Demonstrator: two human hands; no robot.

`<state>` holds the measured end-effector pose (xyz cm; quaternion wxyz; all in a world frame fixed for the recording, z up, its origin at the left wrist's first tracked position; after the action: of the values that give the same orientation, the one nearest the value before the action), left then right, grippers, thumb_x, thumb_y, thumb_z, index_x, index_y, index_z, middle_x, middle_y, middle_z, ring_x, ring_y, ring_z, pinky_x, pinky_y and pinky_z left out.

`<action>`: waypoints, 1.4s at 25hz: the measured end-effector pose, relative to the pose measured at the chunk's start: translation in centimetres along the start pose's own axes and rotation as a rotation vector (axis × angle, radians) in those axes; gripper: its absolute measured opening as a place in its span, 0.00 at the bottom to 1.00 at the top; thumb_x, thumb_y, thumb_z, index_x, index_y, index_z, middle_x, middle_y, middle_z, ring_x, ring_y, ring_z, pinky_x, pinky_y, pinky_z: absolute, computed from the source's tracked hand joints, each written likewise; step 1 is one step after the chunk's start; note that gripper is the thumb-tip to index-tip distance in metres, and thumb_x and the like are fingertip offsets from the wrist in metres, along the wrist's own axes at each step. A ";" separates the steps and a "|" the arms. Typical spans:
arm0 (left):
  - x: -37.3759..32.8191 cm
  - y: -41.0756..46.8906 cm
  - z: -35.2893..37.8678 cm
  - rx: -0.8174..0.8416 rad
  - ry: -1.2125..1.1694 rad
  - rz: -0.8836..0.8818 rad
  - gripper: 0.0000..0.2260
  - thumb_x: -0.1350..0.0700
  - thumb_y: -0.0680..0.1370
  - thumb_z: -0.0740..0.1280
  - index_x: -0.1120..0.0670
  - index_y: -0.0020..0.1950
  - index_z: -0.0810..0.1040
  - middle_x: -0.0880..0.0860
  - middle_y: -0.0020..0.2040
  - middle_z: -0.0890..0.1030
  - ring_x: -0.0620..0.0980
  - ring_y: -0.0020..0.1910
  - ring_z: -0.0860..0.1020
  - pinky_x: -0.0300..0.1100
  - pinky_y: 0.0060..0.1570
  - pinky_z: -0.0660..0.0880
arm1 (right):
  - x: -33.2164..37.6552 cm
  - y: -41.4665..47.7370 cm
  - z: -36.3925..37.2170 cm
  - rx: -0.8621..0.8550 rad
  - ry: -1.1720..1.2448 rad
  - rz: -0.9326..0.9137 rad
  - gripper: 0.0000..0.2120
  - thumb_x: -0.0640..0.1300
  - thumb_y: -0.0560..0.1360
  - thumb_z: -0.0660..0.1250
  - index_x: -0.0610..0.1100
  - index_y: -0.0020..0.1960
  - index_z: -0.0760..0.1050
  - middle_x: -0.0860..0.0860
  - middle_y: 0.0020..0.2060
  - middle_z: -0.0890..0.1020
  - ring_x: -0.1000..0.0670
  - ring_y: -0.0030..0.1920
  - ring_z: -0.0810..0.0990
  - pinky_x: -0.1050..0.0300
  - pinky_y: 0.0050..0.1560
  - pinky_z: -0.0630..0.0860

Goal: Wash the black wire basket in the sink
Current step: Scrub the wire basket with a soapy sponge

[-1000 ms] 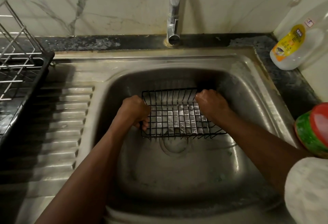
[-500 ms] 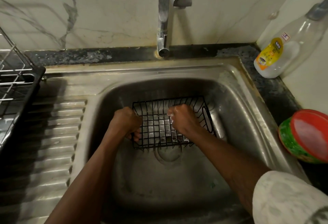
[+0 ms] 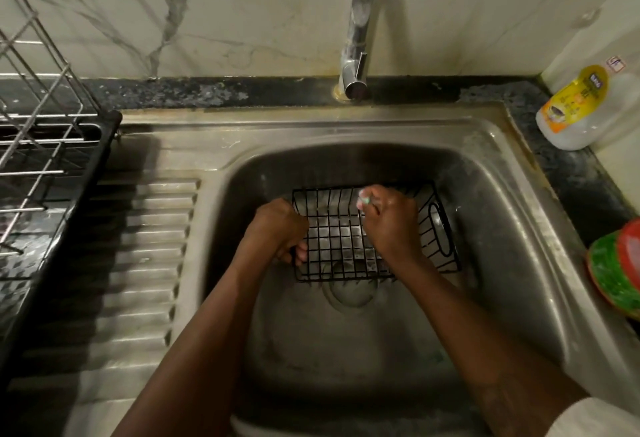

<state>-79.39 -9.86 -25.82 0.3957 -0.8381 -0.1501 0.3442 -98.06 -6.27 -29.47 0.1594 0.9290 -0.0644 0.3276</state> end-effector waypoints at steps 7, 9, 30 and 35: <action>0.1 0.2 0.4 0.041 0.002 -0.021 0.19 0.61 0.85 0.54 0.66 0.38 0.76 0.59 0.30 0.81 0.56 0.31 0.81 0.53 0.48 0.82 | 5.4 2.3 4.6 0.078 -0.072 -0.258 0.20 0.24 0.70 0.67 0.37 0.59 0.82 0.43 0.49 0.82 0.44 0.50 0.78 0.52 0.50 0.79; 0.3 0.4 0.4 0.046 -0.001 -0.041 0.19 0.60 0.85 0.54 0.65 0.40 0.77 0.59 0.28 0.82 0.57 0.32 0.82 0.53 0.51 0.82 | 2.1 2.4 1.7 0.010 -0.089 -0.132 0.17 0.26 0.71 0.67 0.38 0.57 0.83 0.43 0.49 0.82 0.45 0.51 0.78 0.59 0.53 0.75; 0.7 2.3 0.4 0.076 0.079 -0.086 0.20 0.58 0.85 0.56 0.64 0.37 0.78 0.60 0.33 0.83 0.56 0.33 0.83 0.47 0.39 0.80 | -4.8 2.6 -3.2 -0.433 -0.083 0.235 0.09 0.28 0.67 0.69 0.38 0.42 0.85 0.43 0.40 0.86 0.44 0.42 0.85 0.59 0.47 0.77; 0.7 1.9 0.2 0.037 0.041 -0.058 0.17 0.59 0.84 0.58 0.65 0.40 0.80 0.61 0.36 0.85 0.56 0.34 0.84 0.48 0.42 0.82 | -0.6 1.4 -0.9 -0.538 0.428 0.524 0.10 0.32 0.71 0.71 0.41 0.51 0.81 0.50 0.40 0.84 0.53 0.40 0.83 0.73 0.39 0.75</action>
<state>-79.10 -10.63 -27.72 0.4242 -0.8326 -0.1600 0.3182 -99.37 -7.27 -28.80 0.3172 0.7177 -0.3469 0.5138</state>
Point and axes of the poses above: each hand's wrist, its own y-axis towards the middle knuckle, its own z-axis out of the palm, x = y × z, the point moved 2 cm from there along y, towards the middle knuckle
